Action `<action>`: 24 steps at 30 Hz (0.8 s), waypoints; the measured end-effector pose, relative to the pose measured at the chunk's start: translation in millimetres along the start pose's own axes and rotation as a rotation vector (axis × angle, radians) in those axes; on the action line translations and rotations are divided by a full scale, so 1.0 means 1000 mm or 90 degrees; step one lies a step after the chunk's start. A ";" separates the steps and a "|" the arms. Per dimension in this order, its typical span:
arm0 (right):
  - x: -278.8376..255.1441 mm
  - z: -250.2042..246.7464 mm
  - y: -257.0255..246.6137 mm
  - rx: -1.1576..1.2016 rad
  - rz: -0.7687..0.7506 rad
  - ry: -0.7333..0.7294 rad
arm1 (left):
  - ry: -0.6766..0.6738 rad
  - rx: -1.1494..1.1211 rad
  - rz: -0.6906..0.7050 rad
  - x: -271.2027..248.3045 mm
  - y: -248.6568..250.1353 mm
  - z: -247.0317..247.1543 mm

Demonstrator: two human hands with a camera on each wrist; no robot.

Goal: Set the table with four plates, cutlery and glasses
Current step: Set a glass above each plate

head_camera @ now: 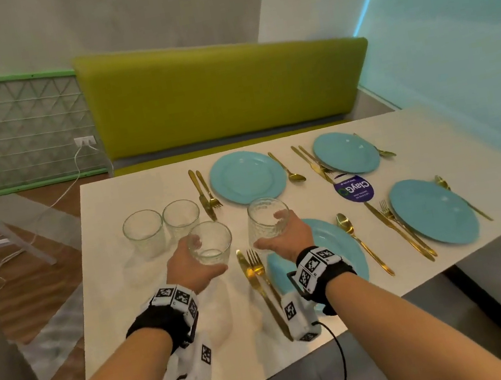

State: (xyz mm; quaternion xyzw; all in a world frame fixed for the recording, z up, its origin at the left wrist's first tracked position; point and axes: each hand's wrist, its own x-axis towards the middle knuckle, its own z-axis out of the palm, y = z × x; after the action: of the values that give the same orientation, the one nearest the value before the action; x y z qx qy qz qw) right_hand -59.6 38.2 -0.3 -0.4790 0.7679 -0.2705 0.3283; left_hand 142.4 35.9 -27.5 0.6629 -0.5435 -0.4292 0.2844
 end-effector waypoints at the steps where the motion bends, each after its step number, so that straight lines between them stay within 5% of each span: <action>1: 0.003 -0.012 0.004 0.006 0.011 0.017 | -0.011 0.003 0.012 0.000 0.009 0.006; 10: 0.061 -0.111 0.050 0.035 0.104 0.159 | -0.064 0.019 0.086 0.037 0.092 0.072; 24: 0.225 -0.255 0.151 0.020 0.246 0.232 | -0.146 0.053 0.092 0.124 0.203 0.234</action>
State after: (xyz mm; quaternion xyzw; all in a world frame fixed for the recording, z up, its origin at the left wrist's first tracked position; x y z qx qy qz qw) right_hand -412.1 -82.3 -2.9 -0.2617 0.8872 -0.2965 0.2377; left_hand -154.8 -113.2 2.1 0.5800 -0.6359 -0.4577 0.2228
